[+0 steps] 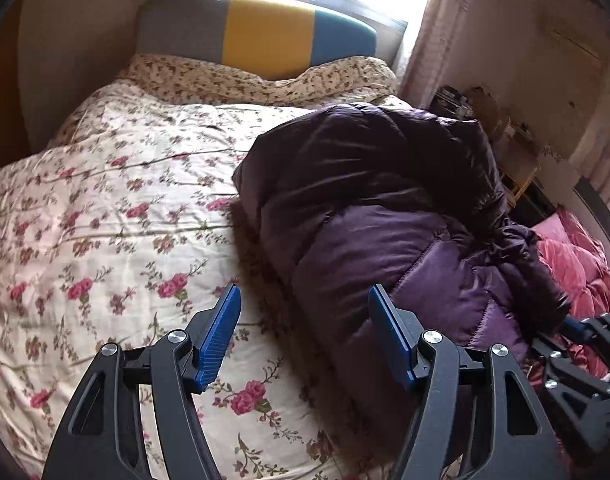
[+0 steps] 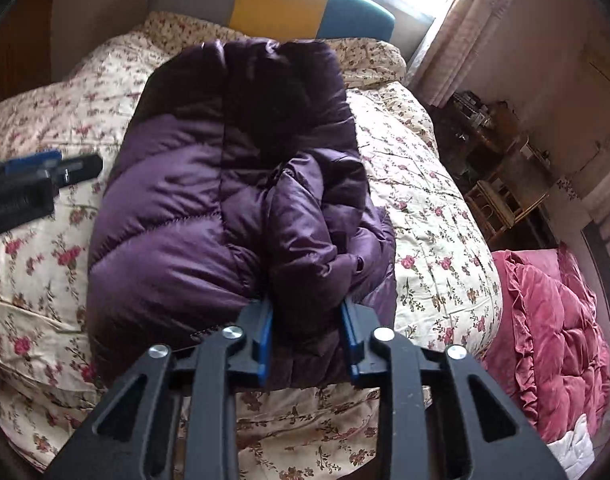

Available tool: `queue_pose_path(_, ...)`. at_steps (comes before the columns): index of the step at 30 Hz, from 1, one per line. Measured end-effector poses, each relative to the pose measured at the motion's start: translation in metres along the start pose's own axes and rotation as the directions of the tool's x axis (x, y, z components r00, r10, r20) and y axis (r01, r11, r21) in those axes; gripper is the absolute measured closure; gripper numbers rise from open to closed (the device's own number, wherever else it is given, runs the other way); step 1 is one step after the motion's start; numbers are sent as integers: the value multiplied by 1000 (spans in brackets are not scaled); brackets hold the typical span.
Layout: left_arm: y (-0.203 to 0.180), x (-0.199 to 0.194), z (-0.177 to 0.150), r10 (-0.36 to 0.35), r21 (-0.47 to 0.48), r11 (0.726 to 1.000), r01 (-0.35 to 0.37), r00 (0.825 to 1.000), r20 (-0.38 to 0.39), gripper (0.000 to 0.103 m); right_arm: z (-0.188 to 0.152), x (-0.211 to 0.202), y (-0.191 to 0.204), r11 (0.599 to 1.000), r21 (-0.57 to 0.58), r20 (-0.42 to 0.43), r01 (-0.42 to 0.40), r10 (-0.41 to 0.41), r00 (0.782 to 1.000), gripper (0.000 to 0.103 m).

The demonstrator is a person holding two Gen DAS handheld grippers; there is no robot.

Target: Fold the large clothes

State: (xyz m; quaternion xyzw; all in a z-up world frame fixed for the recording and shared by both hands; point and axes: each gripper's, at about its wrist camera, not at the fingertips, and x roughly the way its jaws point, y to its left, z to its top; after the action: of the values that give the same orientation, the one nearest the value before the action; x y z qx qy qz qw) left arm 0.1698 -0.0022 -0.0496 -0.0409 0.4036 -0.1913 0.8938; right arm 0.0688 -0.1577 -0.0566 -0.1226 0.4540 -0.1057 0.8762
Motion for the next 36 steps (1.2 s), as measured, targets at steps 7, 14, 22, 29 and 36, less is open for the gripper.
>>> queue_pose_path(7, -17, 19, 11, -50, 82, 995, 53, 998, -37, 44, -16, 34, 1, 1000, -10, -68, 12, -13, 998, 88)
queue_pose_path(14, -39, 46, 11, -100, 124, 986, 110, 992, -79, 44, -34, 64, -14, 998, 58, -113, 30, -23, 993, 89)
queue_pose_path(22, -63, 81, 5, -115, 197, 971, 138, 986, -124, 44, -43, 94, -14, 996, 30, -100, 87, -83, 992, 90)
queue_pose_path(29, -62, 95, -4, -123, 186, 971, 149, 982, -142, 44, -42, 86, -16, 996, 29, -105, 85, -81, 991, 89)
queue_pose_path(36, -59, 92, -1, -126, 180, 972, 149, 983, -135, 44, -35, 61, -27, 993, 55, -95, 109, -104, 990, 70)
